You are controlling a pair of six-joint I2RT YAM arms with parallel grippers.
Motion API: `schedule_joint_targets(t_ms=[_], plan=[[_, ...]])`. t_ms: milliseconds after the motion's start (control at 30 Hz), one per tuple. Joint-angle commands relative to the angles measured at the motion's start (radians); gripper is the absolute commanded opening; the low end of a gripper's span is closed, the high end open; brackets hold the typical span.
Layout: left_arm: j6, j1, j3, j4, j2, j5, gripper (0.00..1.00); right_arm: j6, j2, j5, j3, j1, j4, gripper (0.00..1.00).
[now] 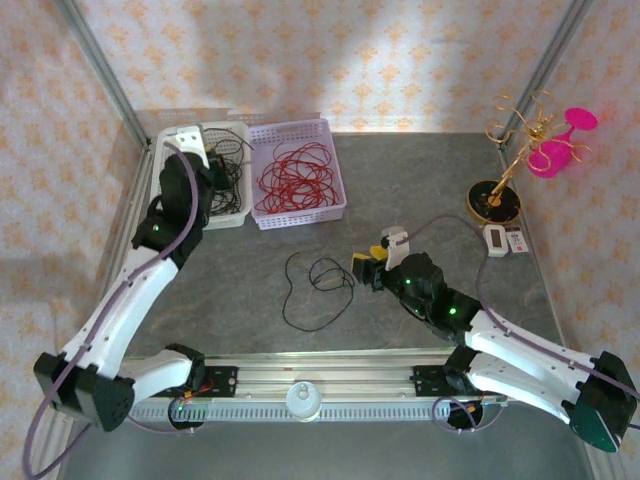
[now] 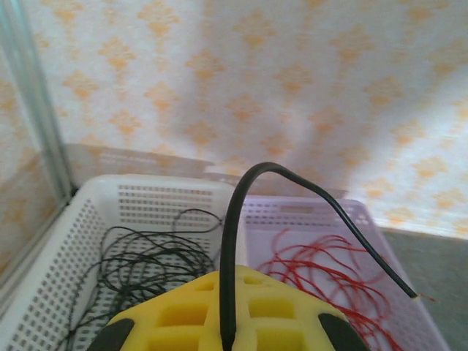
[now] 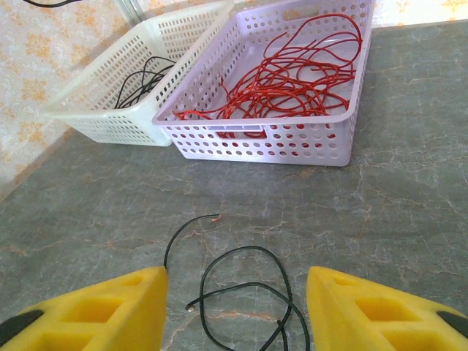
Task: Untangle the cables
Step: Place the cable into the container.
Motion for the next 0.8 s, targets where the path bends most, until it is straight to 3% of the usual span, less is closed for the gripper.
schedule_joint_targets(t_ms=[0,133,333,633,767], plan=[[-0.007,0.088,0.073,-0.017,0.093,0.093,0.0,0.017,-0.016,-0.003,-0.024,-0.002,-0.022,0.53],[-0.044,0.219,0.128,0.004,0.233,0.198,0.0,0.036,-0.032,-0.008,-0.044,-0.003,-0.025,0.54],[-0.068,0.34,0.179,0.027,0.453,0.324,0.0,0.065,-0.035,-0.011,-0.078,-0.002,-0.015,0.54],[-0.101,0.383,0.205,0.022,0.666,0.425,0.01,0.099,-0.007,-0.053,-0.122,-0.002,0.012,0.55],[-0.095,0.391,0.176,0.051,0.67,0.428,0.26,0.091,0.007,-0.049,-0.122,-0.002,0.017,0.55]])
